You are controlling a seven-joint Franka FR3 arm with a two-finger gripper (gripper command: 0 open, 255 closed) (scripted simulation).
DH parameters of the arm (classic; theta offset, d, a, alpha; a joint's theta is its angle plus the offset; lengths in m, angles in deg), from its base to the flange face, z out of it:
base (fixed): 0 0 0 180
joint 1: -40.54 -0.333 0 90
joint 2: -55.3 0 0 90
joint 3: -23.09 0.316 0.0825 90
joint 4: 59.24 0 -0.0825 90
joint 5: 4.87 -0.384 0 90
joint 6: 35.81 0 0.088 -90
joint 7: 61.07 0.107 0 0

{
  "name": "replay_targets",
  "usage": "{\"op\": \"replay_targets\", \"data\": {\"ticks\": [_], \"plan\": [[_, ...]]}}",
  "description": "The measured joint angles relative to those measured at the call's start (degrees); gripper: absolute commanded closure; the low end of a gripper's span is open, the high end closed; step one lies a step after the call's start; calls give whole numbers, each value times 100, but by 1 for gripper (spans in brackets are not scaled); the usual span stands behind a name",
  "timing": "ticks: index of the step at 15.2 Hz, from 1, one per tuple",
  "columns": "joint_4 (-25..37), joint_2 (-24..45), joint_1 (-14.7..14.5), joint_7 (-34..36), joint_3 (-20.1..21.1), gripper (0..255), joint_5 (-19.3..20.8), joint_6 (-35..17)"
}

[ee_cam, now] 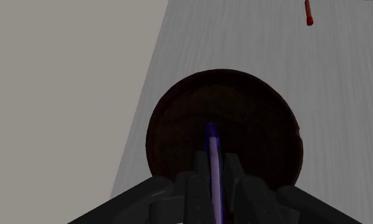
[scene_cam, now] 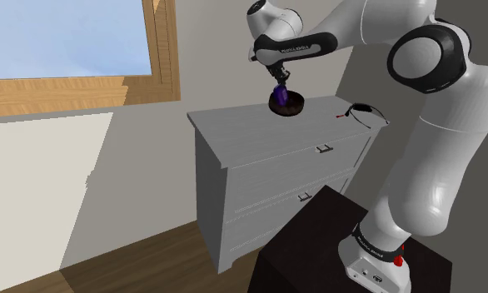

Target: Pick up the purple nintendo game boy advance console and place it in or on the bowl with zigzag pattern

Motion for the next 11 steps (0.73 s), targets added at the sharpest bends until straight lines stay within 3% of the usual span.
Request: {"op": "replay_targets", "data": {"ticks": [2,3,11], "plan": [[7,14,8,-9,-3,255,-5,2],[-2,10,5,0,1,0,-3,-2],[161,69,-39,-36,31,0,-45,209]]}}
